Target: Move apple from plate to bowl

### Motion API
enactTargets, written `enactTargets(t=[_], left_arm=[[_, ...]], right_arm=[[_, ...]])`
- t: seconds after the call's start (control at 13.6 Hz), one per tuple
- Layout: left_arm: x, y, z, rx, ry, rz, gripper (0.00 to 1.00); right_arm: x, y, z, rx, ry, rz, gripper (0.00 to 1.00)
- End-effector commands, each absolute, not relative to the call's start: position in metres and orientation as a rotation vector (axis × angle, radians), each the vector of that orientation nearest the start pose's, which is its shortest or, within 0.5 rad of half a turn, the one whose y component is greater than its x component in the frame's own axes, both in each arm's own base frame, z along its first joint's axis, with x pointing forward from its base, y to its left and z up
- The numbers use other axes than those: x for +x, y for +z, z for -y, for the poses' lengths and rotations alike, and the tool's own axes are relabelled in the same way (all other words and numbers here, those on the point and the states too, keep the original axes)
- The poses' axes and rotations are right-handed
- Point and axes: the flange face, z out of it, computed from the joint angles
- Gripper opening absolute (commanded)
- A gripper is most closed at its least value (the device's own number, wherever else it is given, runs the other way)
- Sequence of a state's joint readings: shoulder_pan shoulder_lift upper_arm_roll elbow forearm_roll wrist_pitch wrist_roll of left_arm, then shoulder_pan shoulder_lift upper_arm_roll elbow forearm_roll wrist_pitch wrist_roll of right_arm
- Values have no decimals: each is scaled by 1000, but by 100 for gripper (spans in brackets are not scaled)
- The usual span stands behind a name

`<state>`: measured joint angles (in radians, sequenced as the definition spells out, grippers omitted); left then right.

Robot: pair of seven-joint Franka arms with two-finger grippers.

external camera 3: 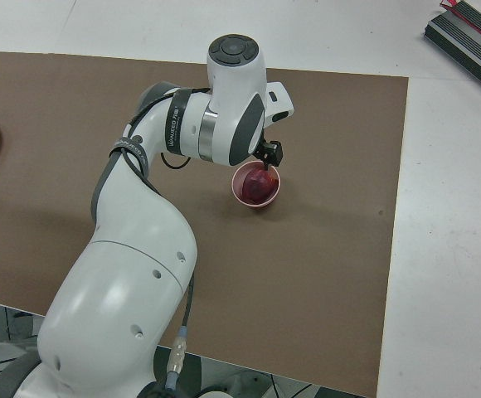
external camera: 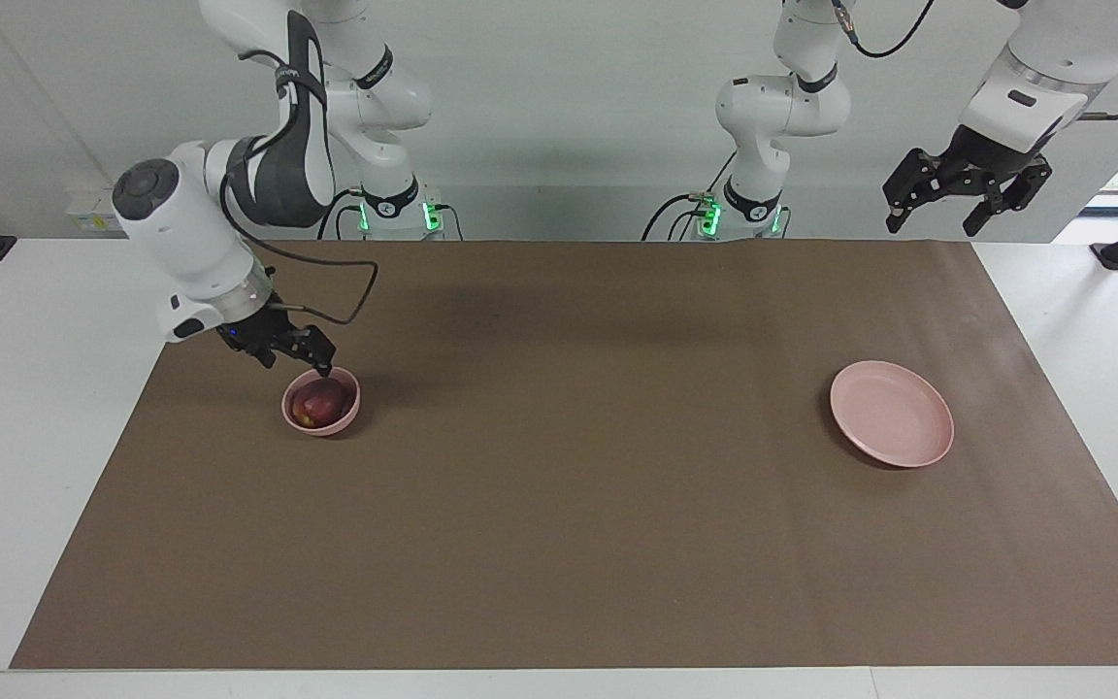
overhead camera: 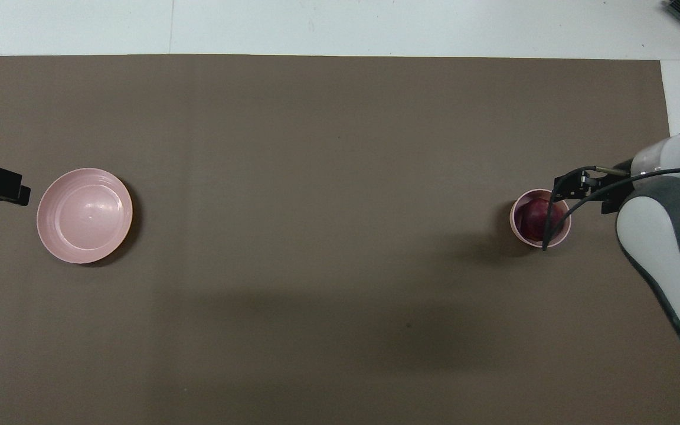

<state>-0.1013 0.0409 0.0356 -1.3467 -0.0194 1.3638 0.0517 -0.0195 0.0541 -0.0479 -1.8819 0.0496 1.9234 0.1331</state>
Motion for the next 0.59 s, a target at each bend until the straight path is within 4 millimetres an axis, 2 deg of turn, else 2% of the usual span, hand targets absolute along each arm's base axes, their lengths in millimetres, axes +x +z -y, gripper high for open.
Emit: enactTargets(t=[0.0, 0.29, 0.52], left_arm=[[540, 696, 36, -3145, 39, -239, 100], [530, 700, 37, -3152, 43, -235, 100], [530, 697, 18, -3155, 45, -176, 100]], right_arm=[[556, 532, 36, -3140, -10, -259, 100], [543, 610, 29, -3148, 50, -227, 100], [528, 643, 14, -3155, 28, -188, 100]])
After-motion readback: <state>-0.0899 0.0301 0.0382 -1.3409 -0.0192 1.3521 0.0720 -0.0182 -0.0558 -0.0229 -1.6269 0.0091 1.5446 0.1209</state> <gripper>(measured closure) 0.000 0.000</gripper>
